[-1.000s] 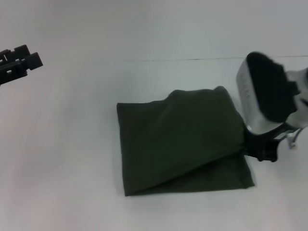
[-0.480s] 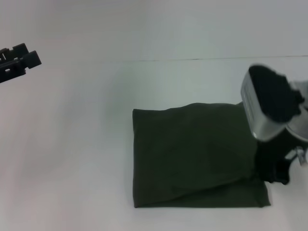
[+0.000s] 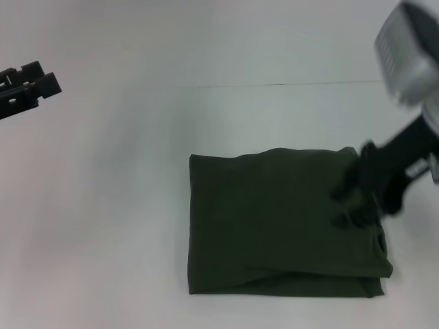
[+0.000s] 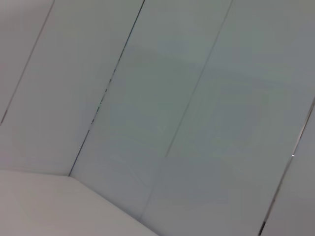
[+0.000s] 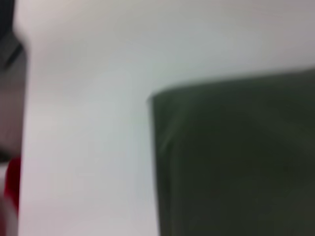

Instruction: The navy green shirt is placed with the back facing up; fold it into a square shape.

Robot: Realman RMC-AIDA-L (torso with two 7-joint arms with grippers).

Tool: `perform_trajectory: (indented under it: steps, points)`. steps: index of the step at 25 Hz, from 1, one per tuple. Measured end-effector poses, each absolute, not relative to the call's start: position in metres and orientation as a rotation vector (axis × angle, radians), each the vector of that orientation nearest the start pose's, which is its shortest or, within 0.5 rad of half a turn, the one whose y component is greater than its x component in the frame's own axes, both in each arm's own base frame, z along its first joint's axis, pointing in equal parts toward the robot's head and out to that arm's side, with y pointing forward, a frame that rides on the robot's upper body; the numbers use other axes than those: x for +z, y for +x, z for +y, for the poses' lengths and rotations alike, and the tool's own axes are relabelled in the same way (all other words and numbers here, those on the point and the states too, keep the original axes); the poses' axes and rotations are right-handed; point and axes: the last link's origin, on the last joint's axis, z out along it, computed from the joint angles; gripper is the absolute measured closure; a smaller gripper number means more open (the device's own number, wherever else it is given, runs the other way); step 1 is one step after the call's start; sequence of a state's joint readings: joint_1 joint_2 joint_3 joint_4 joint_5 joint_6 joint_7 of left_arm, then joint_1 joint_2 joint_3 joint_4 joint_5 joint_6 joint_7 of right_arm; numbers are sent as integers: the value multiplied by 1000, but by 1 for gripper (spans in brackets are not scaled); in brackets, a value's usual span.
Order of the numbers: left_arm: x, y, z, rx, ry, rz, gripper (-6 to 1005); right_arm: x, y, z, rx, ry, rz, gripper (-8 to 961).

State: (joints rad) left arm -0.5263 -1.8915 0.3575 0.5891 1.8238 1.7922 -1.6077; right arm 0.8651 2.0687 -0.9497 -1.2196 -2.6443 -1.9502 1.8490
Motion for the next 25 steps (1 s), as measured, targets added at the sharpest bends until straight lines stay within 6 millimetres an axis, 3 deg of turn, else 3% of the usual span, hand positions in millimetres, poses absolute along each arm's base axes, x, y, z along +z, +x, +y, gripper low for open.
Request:
perform_trajectory:
  steps: [5, 8, 14, 18, 25]
  points:
    - [118, -269, 335, -1193, -2427, -772, 111, 56, 152, 384, -193, -2992, 404, 548]
    - [112, -265, 335, -1198, -2454, -766, 111, 48, 170, 393, -104, -2913, 513, 299]
    - [95, -257, 334, -1191, -2516, -759, 111, 37, 204, 395, 266, -2754, 687, 192]
    - [85, -251, 334, -1178, -2567, -736, 112, 21, 233, 385, 495, -2647, 693, 192]
    - [77, -248, 335, -1158, -2599, -718, 112, 12, 269, 370, 528, -2538, 734, 191]
